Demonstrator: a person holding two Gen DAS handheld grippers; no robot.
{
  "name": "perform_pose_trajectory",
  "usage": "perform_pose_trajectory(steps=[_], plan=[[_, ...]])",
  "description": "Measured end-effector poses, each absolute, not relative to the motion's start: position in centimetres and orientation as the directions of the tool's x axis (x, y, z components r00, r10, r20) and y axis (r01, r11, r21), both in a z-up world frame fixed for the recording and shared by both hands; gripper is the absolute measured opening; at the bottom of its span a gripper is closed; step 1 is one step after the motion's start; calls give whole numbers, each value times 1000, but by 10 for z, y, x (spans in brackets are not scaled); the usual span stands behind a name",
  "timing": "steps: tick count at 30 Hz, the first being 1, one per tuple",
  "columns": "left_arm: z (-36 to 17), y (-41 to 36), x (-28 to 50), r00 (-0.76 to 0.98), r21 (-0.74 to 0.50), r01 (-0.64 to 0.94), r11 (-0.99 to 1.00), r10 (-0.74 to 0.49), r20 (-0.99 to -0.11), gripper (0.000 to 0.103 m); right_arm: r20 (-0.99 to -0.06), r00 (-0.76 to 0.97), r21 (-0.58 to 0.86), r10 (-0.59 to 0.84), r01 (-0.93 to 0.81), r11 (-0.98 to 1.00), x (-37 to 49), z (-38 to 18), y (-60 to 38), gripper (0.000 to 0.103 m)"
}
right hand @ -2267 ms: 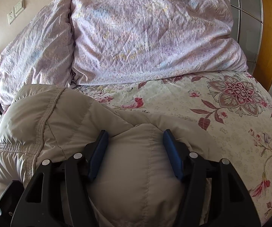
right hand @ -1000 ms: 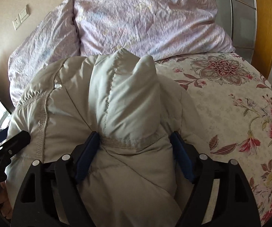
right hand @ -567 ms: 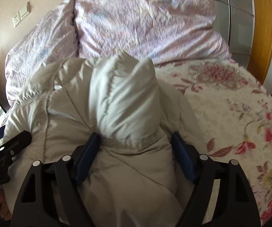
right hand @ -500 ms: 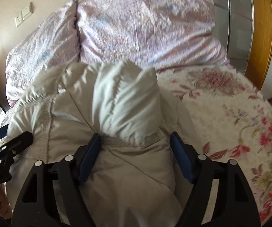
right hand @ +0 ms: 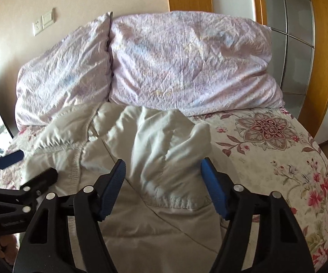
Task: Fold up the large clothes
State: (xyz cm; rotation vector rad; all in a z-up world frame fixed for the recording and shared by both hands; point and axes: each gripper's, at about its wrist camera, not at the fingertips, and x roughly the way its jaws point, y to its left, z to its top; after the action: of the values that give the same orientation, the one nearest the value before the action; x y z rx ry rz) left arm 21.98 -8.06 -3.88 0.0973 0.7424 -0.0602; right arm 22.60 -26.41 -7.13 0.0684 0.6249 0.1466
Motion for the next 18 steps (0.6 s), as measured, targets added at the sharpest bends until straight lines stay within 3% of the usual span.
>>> perform_pose_trajectory(steps=[18], plan=[[-71, -92, 240, 715, 47, 105, 993, -42, -698, 101, -671, 713, 169, 204, -121, 978, 259, -111, -270, 78]])
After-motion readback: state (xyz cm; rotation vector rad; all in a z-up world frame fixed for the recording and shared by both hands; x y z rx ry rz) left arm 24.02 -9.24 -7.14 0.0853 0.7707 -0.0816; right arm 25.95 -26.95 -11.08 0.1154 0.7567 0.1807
